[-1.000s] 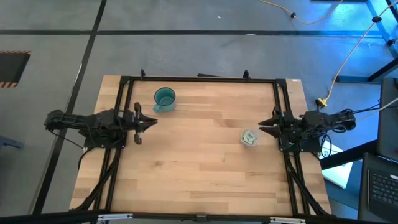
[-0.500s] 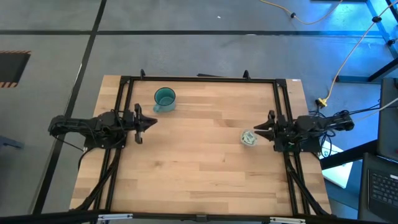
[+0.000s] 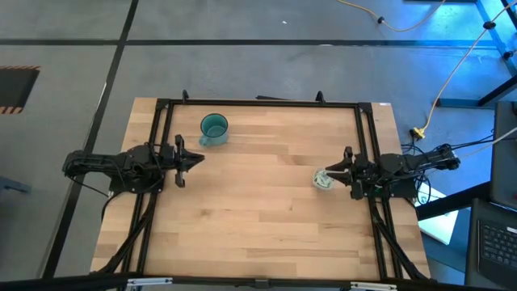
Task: Pick and place Stevia / Truvia into bins
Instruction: Return to Home Position
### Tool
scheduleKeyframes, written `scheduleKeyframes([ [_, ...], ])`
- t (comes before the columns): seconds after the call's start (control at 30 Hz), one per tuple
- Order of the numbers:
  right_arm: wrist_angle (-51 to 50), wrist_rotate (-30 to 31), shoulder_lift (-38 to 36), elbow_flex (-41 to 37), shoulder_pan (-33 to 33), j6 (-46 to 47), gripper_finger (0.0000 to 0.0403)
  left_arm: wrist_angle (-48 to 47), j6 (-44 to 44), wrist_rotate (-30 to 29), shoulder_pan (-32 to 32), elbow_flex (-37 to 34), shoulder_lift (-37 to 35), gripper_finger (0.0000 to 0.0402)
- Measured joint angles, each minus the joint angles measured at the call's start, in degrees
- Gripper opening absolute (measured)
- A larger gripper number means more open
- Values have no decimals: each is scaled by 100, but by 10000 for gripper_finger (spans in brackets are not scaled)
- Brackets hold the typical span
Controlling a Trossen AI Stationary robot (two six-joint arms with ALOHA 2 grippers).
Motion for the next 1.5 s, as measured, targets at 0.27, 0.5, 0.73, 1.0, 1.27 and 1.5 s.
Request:
scheduleKeyframes([
  [0.27,-12,-2,-4,-4,0,-107,102,1,394,-15,0,0,0,27],
  [0.5,-13,-4,1,-4,0,-95,102,19,406,-11,0,0,0,27],
  [0.73,-14,-7,2,-4,0,-120,102,18,407,-4,0,0,0,27],
  [1.0,-14,-13,2,-4,0,-109,102,18,408,-2,0,0,0,27],
  [1.27,-14,-11,4,-4,0,-109,102,18,408,-2,0,0,0,27],
  [1.5,-14,-11,4,-4,0,-109,102,18,408,-1,0,0,0,27],
])
